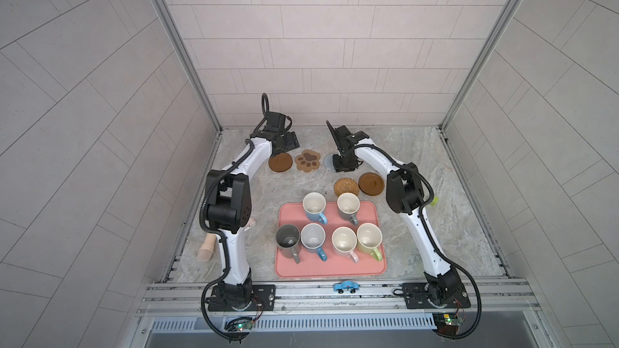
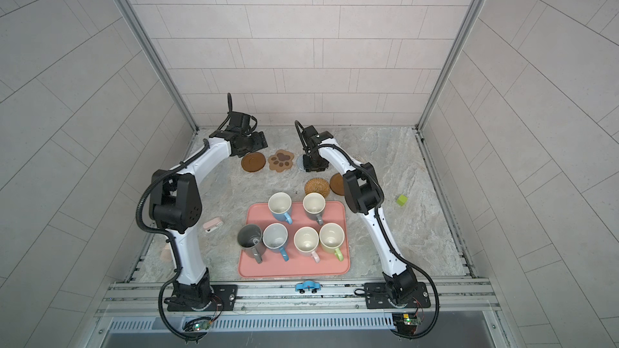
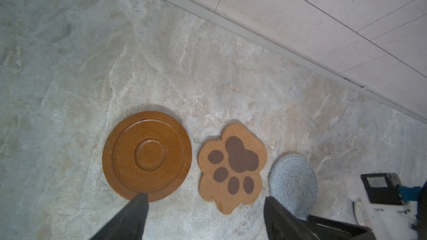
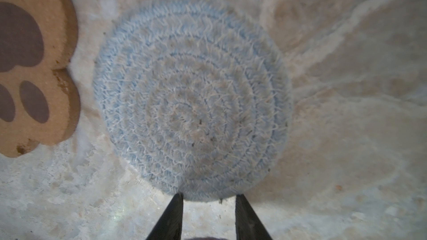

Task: Place cups on coasters
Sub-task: Move the coaster to the top-center of the table.

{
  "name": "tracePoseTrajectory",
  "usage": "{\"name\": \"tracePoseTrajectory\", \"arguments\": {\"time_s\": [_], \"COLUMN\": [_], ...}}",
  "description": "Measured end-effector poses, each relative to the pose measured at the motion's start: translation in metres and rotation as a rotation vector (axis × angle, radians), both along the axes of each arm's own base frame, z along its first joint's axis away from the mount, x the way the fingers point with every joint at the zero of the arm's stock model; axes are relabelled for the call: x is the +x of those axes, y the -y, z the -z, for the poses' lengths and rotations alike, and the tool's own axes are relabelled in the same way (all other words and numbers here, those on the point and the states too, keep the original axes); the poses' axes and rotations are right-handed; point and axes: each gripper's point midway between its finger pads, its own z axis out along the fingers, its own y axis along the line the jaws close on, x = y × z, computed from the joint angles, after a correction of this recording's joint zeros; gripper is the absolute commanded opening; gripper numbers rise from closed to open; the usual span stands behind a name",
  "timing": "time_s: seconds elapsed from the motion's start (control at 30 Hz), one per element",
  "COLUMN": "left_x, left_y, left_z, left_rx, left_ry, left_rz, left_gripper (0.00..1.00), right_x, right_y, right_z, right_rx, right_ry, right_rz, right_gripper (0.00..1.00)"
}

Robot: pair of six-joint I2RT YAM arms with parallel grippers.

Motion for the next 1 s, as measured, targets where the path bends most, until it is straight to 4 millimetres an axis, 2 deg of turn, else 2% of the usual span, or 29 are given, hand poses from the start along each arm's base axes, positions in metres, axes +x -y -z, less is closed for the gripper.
{"name": "tracePoseTrajectory", "arguments": {"time_s": [0.13, 0.27, 0.57, 0.77, 1.0], "left_x": [0.000, 0.000, 0.001, 0.002, 0.003], "left_y": [0.000, 0.000, 0.001, 0.001, 0.001], "left_z": [0.000, 0.000, -0.002, -0.005, -0.005], "left_rx": [0.000, 0.001, -0.001, -0.002, -0.003], "left_ry": [-0.001, -0.001, 0.004, 0.012, 0.013], "left_rz": [0.002, 0.004, 0.004, 0.004, 0.004], "left_gripper": [0.85, 0.86, 0.86, 0.86, 0.86], "right_x": [0.001, 0.002, 0.010, 0.009, -0.022], "right_y": [0.001, 0.003, 0.018, 0.047, 0.090], "right_z": [-0.001, -0.010, -0.052, -0.068, -0.059], "right_rx": [-0.006, -0.007, -0.010, -0.051, -0.120], "right_ry": [0.005, 0.021, 0.098, 0.110, 0.033], "right_rz": [-0.005, -0.005, 0.013, 0.056, 0.111], "right_gripper": [0.41, 0.41, 0.41, 0.41, 0.41]}}
